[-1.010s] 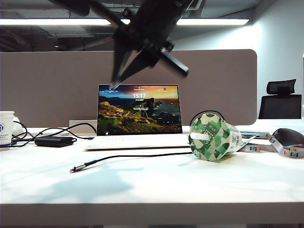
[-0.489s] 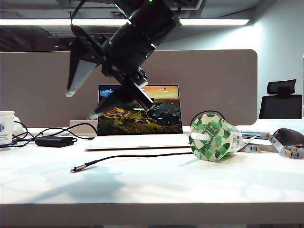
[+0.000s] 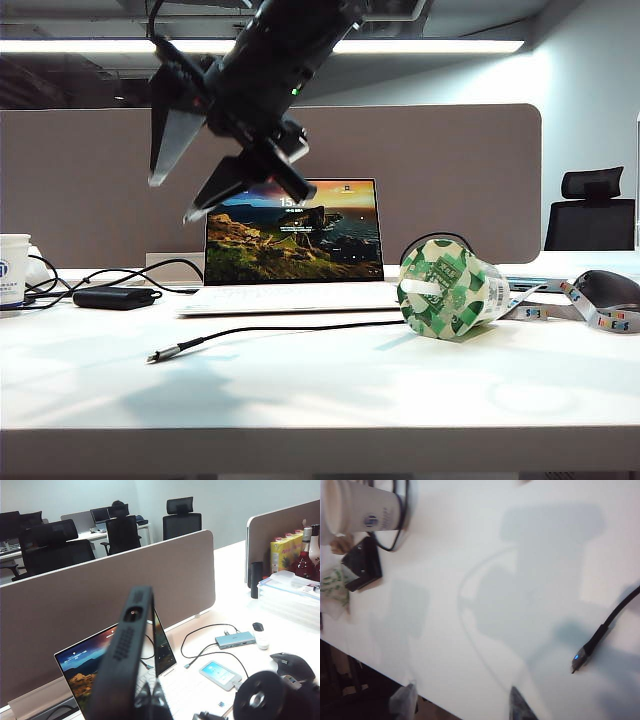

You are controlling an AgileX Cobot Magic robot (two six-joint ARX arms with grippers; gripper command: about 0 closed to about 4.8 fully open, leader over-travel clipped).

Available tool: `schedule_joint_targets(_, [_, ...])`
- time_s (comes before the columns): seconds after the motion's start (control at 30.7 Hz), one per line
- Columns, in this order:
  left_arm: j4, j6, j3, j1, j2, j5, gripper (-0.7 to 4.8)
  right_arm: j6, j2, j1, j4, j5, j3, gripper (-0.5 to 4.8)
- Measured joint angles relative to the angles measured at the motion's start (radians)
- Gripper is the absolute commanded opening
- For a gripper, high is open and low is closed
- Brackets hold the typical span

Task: Pick up the black phone, pick up the charger plug, insert the charger plug into the phone's charging port, and finally place the connected phone back on the desk.

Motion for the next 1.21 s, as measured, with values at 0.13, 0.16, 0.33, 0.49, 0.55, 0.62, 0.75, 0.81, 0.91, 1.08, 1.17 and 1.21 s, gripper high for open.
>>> schedule_joint_targets(0.13, [-0.004,0.000,0.000,0.000,-0.009,0.000,-0.07,0.000,0.044,0.005,-0.055,0.000,0.007,2.37])
schedule_joint_targets(0.16, [-0.005,0.000,0.000,0.000,-0.010,0.000,-0.07,0.000,0.052,0.006,-0.066,0.000,0.007,2.37])
schedule_joint_targets(0.33, [-0.005,0.000,0.000,0.000,-0.010,0.000,-0.07,0.000,0.100,0.018,-0.088,0.002,0.008,2.37])
schedule_joint_targets(0.49, [-0.005,0.000,0.000,0.000,-0.011,0.000,-0.07,0.010,0.139,0.020,-0.115,0.002,0.017,2.36])
schedule_joint_targets(0.55, [-0.008,0.000,0.000,0.000,-0.011,0.000,-0.07,0.016,0.150,0.019,-0.118,0.002,0.021,2.33])
schedule_joint_targets(0.62, [-0.014,0.000,0.000,0.000,-0.011,0.000,-0.07,0.022,0.153,0.019,-0.126,0.002,0.023,2.29])
schedule_joint_targets(0.75, [-0.019,0.000,0.000,0.000,-0.011,0.000,-0.07,0.027,0.164,0.018,-0.132,0.003,0.029,2.29])
schedule_joint_targets(0.81, [-0.019,0.000,0.000,0.000,-0.011,0.000,-0.07,0.030,0.177,0.018,-0.151,0.005,0.048,2.29])
schedule_joint_targets(0.91, [-0.019,0.000,0.000,0.000,-0.011,0.000,-0.07,0.031,0.192,0.018,-0.162,0.007,0.082,2.29])
schedule_joint_targets(1.08, [-0.019,0.000,0.000,0.000,-0.011,0.000,-0.07,0.033,0.224,0.017,-0.188,0.002,0.156,2.19])
schedule_joint_targets(1.17, [-0.019,0.000,0.000,0.000,-0.011,0.000,-0.07,0.034,0.229,0.016,-0.233,0.002,0.153,2.17])
schedule_joint_targets(1.21, [-0.019,0.000,0.000,0.000,-0.011,0.000,-0.07,0.034,0.232,0.016,-0.244,0.002,0.153,2.08])
